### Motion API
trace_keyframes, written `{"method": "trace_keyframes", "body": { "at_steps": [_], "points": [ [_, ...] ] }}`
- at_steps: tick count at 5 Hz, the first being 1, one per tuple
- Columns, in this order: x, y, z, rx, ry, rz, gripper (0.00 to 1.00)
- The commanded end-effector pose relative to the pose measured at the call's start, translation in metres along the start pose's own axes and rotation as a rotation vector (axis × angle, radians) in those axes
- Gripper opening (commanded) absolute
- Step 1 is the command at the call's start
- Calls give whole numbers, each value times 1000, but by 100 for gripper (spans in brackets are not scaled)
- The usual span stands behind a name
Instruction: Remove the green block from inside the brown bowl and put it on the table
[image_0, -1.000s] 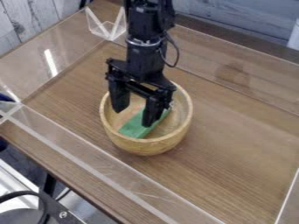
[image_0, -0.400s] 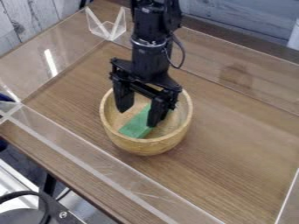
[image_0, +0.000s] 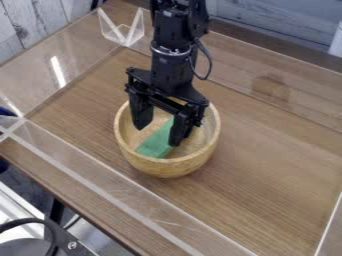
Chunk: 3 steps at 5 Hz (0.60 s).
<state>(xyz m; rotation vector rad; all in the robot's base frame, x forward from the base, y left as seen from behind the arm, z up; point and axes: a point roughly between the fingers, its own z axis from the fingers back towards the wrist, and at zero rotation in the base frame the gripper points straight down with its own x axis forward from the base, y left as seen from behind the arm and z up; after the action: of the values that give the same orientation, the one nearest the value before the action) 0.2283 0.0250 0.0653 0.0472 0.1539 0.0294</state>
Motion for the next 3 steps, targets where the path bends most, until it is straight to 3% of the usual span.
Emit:
{"method": "trace_keyframes", "body": {
  "at_steps": [1,3],
  "points": [
    [6,1,16,11,-76,1,100],
    [7,2,14,15,-82,9,100]
  ]
}}
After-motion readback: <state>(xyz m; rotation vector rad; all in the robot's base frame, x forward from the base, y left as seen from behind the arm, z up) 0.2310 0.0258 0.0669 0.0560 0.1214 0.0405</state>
